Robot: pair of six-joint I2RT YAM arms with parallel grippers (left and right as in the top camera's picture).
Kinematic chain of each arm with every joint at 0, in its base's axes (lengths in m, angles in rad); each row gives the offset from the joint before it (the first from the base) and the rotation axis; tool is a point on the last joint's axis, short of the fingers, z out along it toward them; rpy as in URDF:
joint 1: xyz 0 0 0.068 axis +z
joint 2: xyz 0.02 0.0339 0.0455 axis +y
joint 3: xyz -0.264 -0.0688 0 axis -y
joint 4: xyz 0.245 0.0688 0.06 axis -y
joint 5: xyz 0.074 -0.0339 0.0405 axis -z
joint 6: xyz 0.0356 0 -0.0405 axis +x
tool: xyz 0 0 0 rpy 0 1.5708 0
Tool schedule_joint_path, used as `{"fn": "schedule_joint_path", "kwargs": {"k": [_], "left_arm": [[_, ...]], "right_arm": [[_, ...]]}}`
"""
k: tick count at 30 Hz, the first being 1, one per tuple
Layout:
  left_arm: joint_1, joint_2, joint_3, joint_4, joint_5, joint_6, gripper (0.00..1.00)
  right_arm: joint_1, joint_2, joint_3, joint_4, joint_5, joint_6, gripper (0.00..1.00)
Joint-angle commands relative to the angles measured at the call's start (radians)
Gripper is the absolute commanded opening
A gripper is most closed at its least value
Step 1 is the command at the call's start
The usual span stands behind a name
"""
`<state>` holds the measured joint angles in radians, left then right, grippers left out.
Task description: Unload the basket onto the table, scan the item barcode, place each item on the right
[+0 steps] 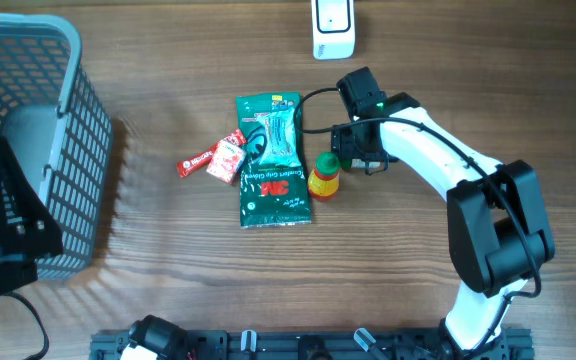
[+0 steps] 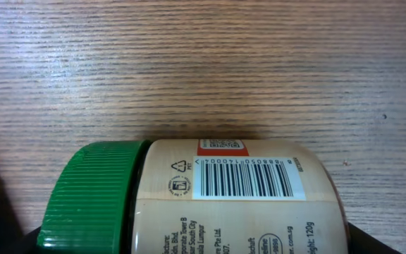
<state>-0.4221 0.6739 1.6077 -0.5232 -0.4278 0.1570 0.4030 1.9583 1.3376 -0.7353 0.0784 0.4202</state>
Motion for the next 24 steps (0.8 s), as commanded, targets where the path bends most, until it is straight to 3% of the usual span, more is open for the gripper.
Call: {"fn": "schedule_joint_path", "kwargs": {"k": [1, 8, 13, 19, 24], "left_arm": [[0.008, -0.008, -0.007, -0.001, 0.012, 0.012, 1.00], [0.008, -0.008, -0.007, -0.004, 0.012, 0.012, 1.00], [0.008, -0.008, -0.007, -0.005, 0.012, 0.012, 1.00], [0.008, -0.008, -0.007, -0.008, 0.012, 0.012, 1.00], [0.008, -0.008, -0.007, -0.008, 0.012, 0.012, 1.00]], "right_arm": [[-0.020, 0.007, 0.045, -0.008, -0.119, 0.059, 0.80], [-0.129, 0.008, 0.088, 0.051, -0.500, 0.101, 0.79], [-0.177, 0.030, 0.060, 0.172, -0.569, 0.218, 0.79], [-0.178, 0.123, 0.058, 0.336, -0.769, 0.217, 0.79], [-0.178, 0.156, 0.058, 0.372, -0.785, 0.207, 0.81]]}}
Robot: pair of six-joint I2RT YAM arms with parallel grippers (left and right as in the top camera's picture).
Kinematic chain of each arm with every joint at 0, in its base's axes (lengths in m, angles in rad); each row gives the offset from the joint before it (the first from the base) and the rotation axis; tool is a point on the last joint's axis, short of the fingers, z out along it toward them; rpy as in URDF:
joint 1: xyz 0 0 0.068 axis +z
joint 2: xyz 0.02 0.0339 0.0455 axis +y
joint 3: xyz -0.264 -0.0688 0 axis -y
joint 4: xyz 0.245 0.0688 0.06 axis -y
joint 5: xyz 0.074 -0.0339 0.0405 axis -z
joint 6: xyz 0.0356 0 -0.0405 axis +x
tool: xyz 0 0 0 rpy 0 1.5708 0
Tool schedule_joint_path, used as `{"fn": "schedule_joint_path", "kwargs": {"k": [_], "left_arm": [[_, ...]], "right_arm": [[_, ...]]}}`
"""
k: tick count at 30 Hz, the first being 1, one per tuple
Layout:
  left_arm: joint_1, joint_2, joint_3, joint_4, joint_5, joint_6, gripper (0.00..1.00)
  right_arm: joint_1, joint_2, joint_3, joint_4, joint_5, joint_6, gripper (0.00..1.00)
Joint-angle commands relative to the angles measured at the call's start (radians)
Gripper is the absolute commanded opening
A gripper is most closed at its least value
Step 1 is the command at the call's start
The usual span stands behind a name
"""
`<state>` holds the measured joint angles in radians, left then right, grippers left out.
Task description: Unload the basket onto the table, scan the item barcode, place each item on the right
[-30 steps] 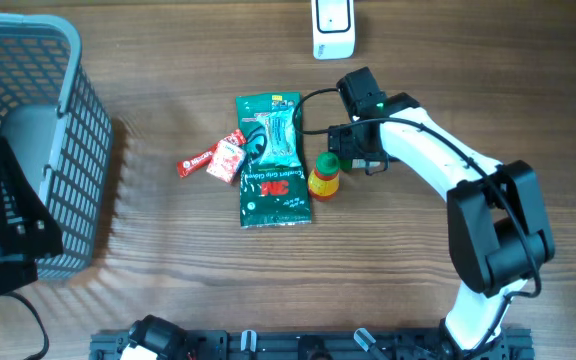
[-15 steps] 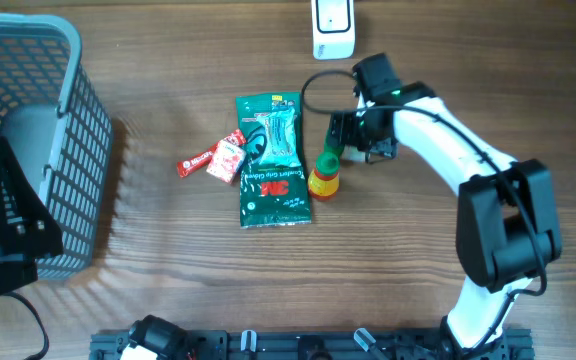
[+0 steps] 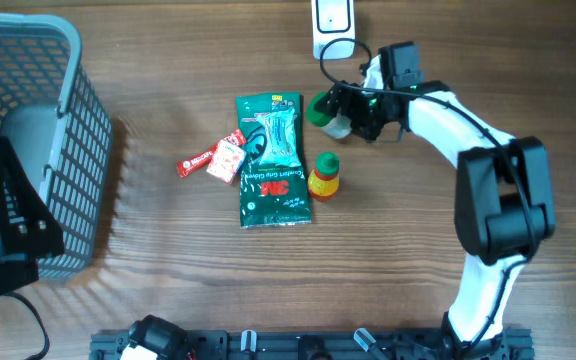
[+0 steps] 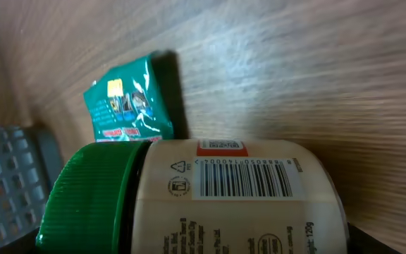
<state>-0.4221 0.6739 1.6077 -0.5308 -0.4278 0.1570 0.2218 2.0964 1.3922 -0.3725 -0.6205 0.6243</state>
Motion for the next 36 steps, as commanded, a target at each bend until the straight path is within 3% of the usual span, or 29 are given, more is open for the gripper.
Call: {"fn": "schedule_joint_path", "kwargs": {"k": [1, 9, 18, 23, 28, 36], "left_arm": [[0.008, -0.008, -0.007, 0.000, 0.012, 0.012, 1.00], [0.008, -0.008, -0.007, 0.000, 0.012, 0.012, 1.00], [0.008, -0.008, -0.007, 0.000, 0.012, 0.012, 1.00], [0.008, -0.008, -0.007, 0.000, 0.012, 0.012, 1.00], [0.008, -0.008, -0.007, 0.000, 0.012, 0.012, 1.00], [0.008, -0.008, -0.007, -0.001, 0.012, 0.012, 1.00]], "right_arm": [[0.003, 0.021, 0.004, 0.003, -0.083, 0.003, 0.82], [0.003, 0.027, -0.010, -0.061, 0.027, 0.003, 1.00], [-0.001, 0.027, -0.025, -0.159, 0.199, -0.005, 1.00], [-0.001, 0.027, -0.024, -0.161, 0.165, -0.033, 1.00], [-0.001, 0.027, -0.024, -0.095, -0.061, -0.143, 1.00], [-0.001, -0.020, -0.005, -0.279, 0.312, -0.097, 1.00]]}}
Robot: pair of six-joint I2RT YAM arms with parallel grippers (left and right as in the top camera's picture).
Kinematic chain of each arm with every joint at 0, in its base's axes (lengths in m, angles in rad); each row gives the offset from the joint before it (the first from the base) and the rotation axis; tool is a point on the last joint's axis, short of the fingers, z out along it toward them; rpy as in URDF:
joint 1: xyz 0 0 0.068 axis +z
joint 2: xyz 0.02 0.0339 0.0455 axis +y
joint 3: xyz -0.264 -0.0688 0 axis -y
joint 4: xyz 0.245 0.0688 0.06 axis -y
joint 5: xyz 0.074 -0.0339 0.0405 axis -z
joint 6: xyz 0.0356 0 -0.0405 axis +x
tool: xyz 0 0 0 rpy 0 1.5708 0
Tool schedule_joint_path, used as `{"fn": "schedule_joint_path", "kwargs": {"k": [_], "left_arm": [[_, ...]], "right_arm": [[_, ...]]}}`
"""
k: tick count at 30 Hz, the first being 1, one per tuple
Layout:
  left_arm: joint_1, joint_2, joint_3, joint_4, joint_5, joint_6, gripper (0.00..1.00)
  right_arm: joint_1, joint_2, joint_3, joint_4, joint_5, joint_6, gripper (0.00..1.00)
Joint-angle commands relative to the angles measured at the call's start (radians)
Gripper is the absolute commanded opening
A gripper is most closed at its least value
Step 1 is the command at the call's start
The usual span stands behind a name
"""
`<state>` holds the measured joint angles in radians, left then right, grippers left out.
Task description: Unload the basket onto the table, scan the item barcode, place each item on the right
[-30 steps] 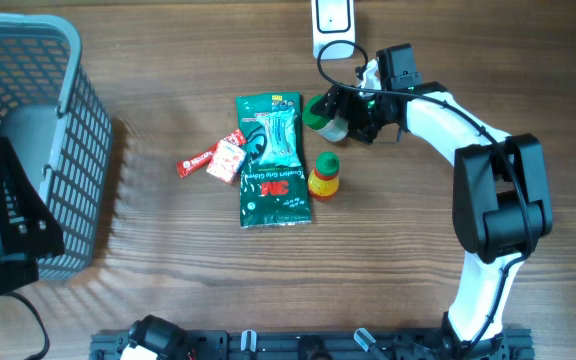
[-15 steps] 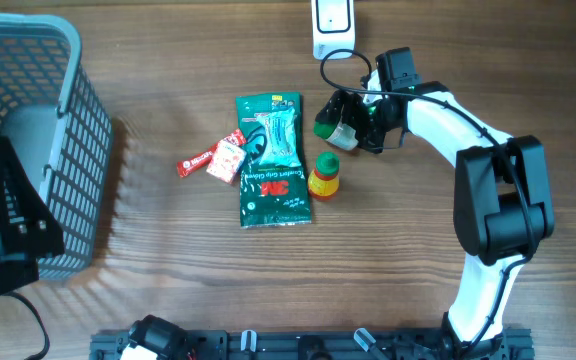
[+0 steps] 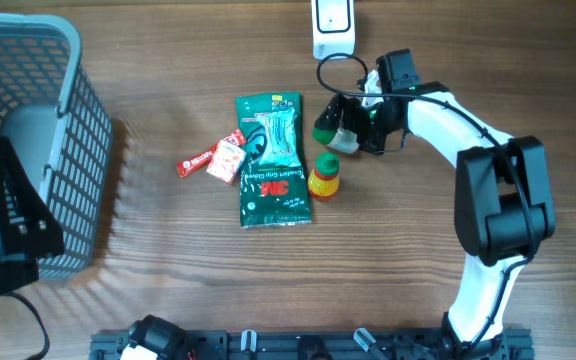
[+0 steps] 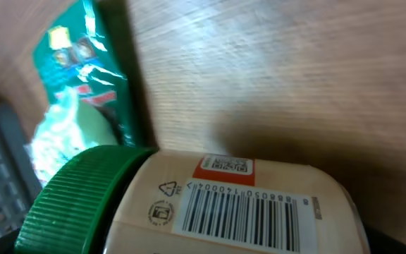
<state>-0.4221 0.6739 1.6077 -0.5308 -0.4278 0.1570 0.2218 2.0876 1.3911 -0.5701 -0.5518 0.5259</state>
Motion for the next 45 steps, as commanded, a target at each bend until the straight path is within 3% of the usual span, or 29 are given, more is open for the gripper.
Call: {"fn": "schedule_joint_path", "kwargs": {"k": [1, 9, 14, 16, 20, 30, 37, 39, 45], "left_arm": [[0.008, -0.007, -0.007, -0.001, 0.012, 0.012, 1.00], [0.008, -0.007, -0.007, -0.004, 0.012, 0.012, 1.00], [0.008, -0.007, -0.007, -0.005, 0.012, 0.012, 1.00], [0.008, -0.007, -0.007, -0.005, 0.012, 0.012, 1.00], [0.008, -0.007, -0.007, -0.005, 0.012, 0.011, 1.00], [0.008, -0.007, -0.007, -0.005, 0.012, 0.012, 1.00], [0.008, -0.007, -0.007, -0.004, 0.012, 0.012, 1.00], [0.008, -0.007, -0.007, -0.004, 0.012, 0.012, 1.00], [0.008, -0.007, -0.007, 0.001, 0.012, 0.012, 1.00]], "right_arm": [[-0.001, -0.031, 0.004, -0.109, 0.285, 0.014, 1.00], [0.003, -0.193, 0.026, -0.277, 0.528, 0.486, 1.00], [0.022, -0.198, 0.028, -0.352, 0.565, 0.547, 1.00], [0.022, -0.212, 0.047, -0.387, 0.582, 0.484, 1.00], [0.022, -0.248, 0.128, -0.404, 0.594, 0.042, 1.00], [0.051, -0.230, 0.159, -0.306, 0.602, -0.372, 1.00], [0.132, -0.123, 0.158, -0.312, 0.608, -0.608, 0.99], [0.145, -0.104, 0.158, -0.323, 0.608, -0.657, 0.93], [0.136, -0.086, 0.158, -0.327, 0.641, -0.681, 0.88]]}}
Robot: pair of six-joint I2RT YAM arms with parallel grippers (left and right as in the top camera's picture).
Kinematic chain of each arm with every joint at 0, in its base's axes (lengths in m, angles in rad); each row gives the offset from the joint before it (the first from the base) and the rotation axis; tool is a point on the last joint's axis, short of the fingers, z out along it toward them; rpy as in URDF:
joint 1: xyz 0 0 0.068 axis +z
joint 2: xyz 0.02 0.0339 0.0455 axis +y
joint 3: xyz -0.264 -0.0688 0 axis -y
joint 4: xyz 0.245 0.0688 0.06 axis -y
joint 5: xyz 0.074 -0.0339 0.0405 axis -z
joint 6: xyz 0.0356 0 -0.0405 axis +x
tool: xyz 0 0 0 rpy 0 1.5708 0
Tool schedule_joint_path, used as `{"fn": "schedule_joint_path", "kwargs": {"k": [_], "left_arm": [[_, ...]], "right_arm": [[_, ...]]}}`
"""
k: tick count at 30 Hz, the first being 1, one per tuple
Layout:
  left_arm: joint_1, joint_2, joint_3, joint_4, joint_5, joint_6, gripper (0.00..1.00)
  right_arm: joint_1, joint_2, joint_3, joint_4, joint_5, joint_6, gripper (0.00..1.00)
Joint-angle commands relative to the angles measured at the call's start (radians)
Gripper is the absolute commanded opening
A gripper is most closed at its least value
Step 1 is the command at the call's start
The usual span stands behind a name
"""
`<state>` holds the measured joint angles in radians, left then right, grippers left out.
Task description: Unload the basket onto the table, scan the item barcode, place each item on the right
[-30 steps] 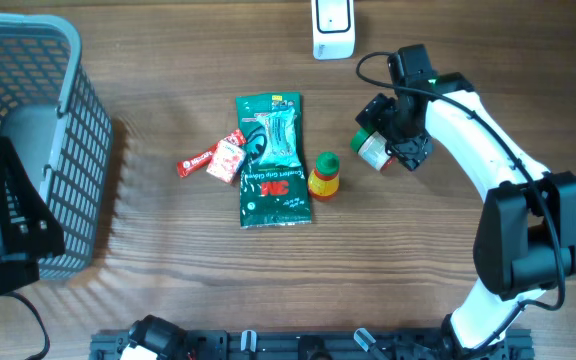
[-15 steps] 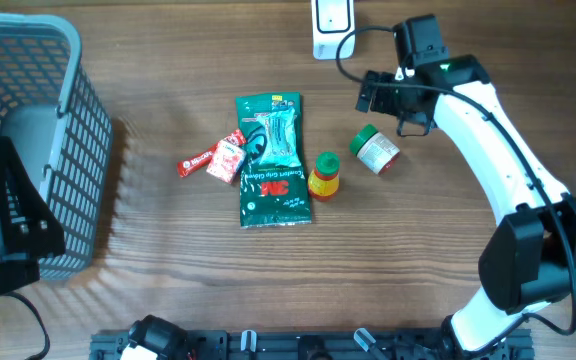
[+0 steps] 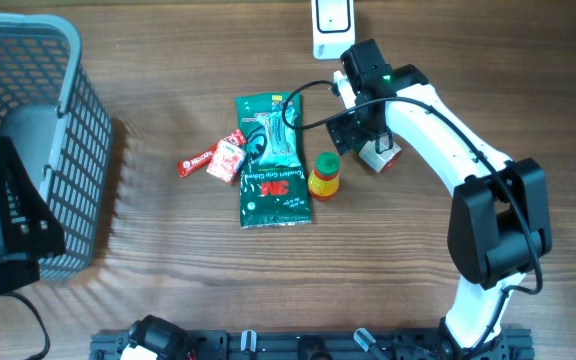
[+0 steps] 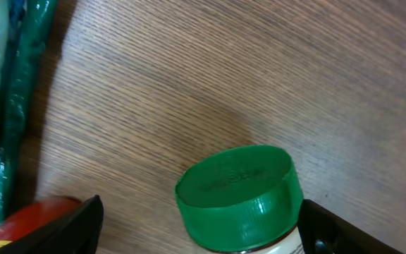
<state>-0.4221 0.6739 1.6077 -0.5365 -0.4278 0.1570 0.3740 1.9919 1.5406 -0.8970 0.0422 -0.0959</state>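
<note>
A jar with a green cap (image 4: pixel 235 197) and a pale label stands between the fingers of my right gripper (image 4: pixel 201 215), cap towards the wrist camera. The jaws are open: a wide gap shows on the jar's left, while the right finger (image 4: pixel 330 229) is close beside the cap. In the overhead view the jar (image 3: pixel 380 153) shows its white and red label just right of the right gripper (image 3: pixel 360 132), which hides the cap. The white scanner (image 3: pixel 333 26) stands at the table's far edge, above the gripper. The left gripper is out of view.
A small yellow and red bottle (image 3: pixel 323 176) stands just left of the jar. A green 3M packet (image 3: pixel 272 160) and red sachets (image 3: pixel 214 158) lie further left. A grey wire basket (image 3: pixel 30 140) fills the left side.
The jar was held on its side in my right gripper near the scanner, barcode to the wrist camera. Now it rests to the right of the small bottle, cap up, and the jaws are open.
My right gripper first held the jar on its side low beside the small bottle. Then the jar was up just below the scanner, then slightly lower by the green packet. Now it is back down beside the small bottle, released.
</note>
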Motion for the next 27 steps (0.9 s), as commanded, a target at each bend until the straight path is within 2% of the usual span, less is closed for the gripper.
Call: {"fn": "schedule_joint_path", "kwargs": {"k": [1, 7, 12, 18, 21, 27], "left_arm": [[0.008, -0.007, -0.007, 0.006, 0.012, 0.012, 1.00], [0.008, -0.007, -0.007, 0.006, 0.012, 0.012, 1.00], [0.008, -0.007, -0.007, 0.006, 0.011, 0.020, 1.00], [0.008, 0.000, -0.007, 0.020, -0.155, 0.019, 1.00], [0.008, 0.007, -0.014, -0.081, -0.169, 0.018, 1.00], [0.008, 0.031, -0.036, -0.059, -0.219, 0.020, 1.00]], "right_arm": [[-0.021, 0.012, 0.008, 0.000, 0.048, -0.059, 0.88], [-0.031, 0.014, -0.024, 0.004, 0.048, -0.076, 0.91], [-0.031, 0.014, -0.077, 0.035, 0.056, -0.088, 0.89], [-0.031, 0.014, -0.080, 0.061, 0.055, -0.077, 0.90], [-0.031, 0.014, -0.080, 0.066, 0.054, -0.072, 0.90], [-0.031, 0.014, -0.081, 0.072, 0.047, -0.072, 0.86]]}}
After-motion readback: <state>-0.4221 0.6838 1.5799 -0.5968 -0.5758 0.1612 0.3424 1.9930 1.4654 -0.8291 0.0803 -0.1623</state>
